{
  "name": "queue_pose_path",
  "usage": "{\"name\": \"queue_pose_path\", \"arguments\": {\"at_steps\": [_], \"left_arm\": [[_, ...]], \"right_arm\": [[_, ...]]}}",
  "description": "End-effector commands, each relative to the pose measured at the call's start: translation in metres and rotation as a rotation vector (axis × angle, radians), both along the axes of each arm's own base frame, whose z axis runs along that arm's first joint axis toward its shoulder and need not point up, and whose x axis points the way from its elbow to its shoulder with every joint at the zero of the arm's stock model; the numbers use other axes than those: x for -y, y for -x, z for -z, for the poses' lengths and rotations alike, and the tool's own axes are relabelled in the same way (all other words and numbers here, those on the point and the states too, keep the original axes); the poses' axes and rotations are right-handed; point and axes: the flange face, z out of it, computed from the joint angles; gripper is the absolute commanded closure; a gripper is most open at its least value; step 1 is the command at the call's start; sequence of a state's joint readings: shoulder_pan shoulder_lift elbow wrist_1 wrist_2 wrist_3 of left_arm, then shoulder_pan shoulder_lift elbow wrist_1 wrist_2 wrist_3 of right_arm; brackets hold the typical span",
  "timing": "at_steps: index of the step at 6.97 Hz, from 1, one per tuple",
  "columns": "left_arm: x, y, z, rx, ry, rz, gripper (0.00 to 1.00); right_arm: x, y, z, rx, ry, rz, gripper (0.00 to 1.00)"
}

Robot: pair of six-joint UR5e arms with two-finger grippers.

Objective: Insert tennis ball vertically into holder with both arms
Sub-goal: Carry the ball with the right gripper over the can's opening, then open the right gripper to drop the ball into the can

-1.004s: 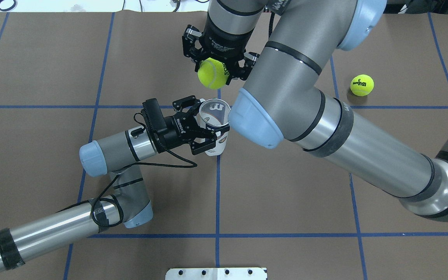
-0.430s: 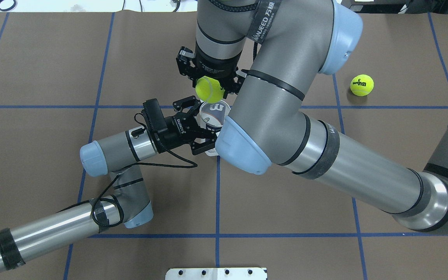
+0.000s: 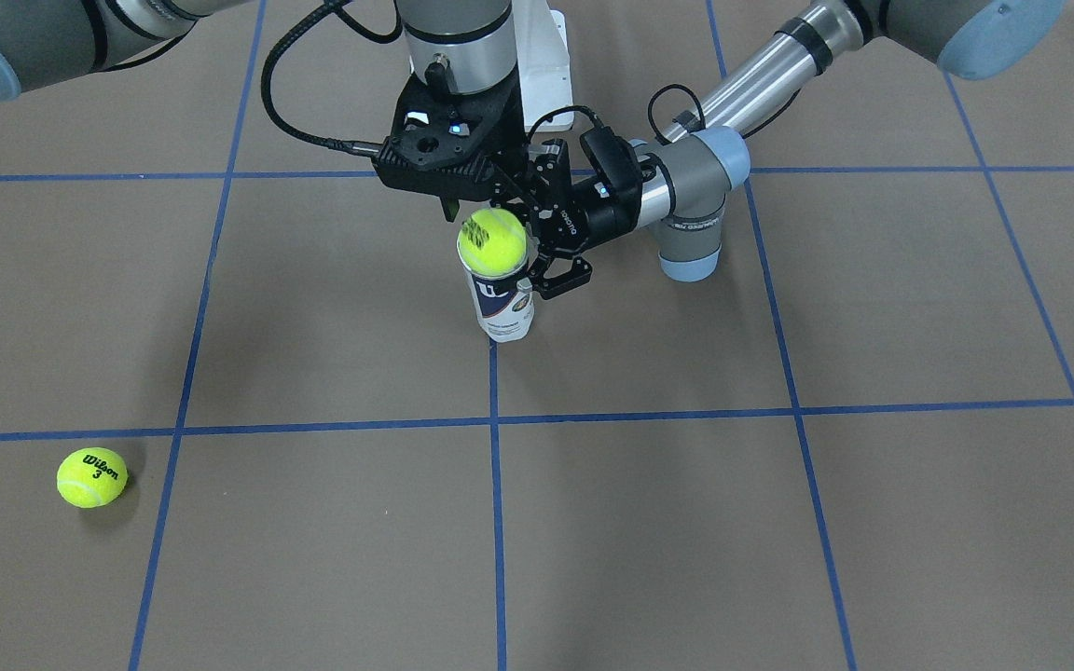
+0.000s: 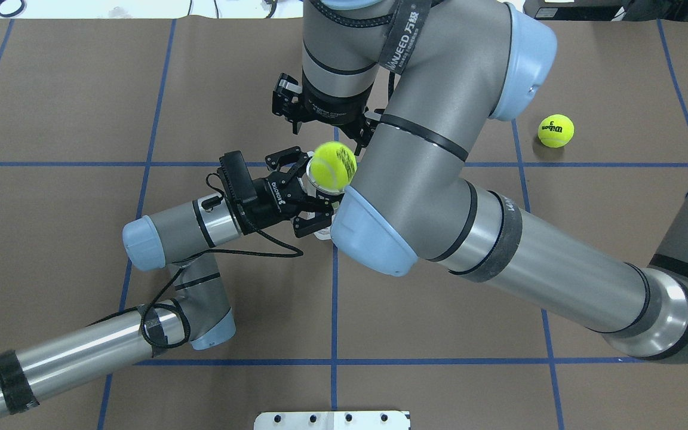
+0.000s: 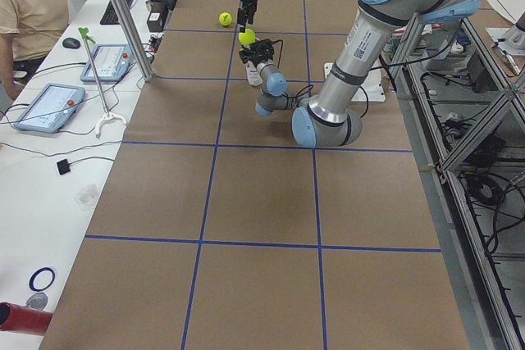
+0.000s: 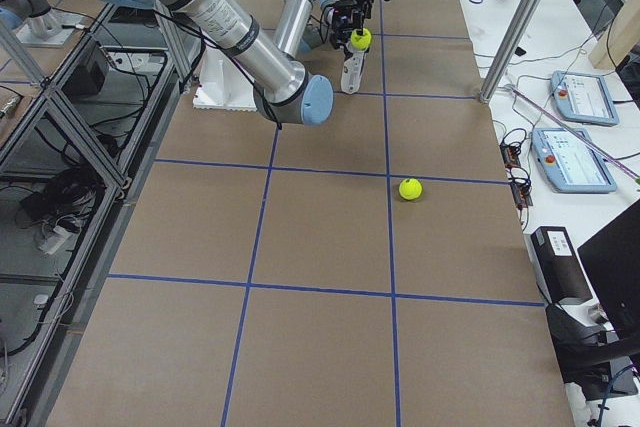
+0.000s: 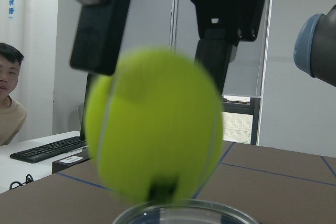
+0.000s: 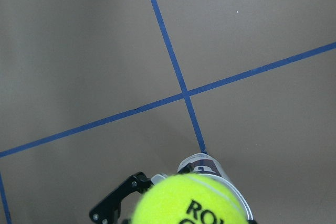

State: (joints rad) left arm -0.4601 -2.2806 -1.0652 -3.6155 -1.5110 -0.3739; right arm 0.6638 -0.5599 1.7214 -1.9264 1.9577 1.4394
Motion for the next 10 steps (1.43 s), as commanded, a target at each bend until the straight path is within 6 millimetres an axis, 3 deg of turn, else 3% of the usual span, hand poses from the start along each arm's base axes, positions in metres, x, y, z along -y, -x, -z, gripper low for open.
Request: {"name": "queue_pose_path", "arguments": {"at_steps": [1, 4, 5, 7, 10], "left_arm": [[0.000, 0.000, 0.000, 0.000, 0.000, 0.000, 0.29], [0.000, 0.001, 0.001, -0.003, 0.000, 0.001, 0.28], [0.000, 0.001, 0.002, -0.007, -0.001, 0.000, 0.28], [0.001, 0.002, 0.002, -0.006, -0.002, 0.004, 0.28], [0.000, 0.002, 0.003, -0.009, -0.002, 0.002, 0.26]], "right_arm": [[-0.014, -0.007, 0.005, -0.004, 0.000, 0.008, 0.00], [-0.014, -0.011, 0.001, -0.009, -0.008, 0.016, 0.00], [-0.003, -0.021, -0.015, -0.033, -0.050, 0.039, 0.00], [0.050, -0.079, -0.081, -0.133, -0.180, 0.112, 0.00], [0.130, -0.190, -0.175, -0.266, -0.321, 0.262, 0.00]]}}
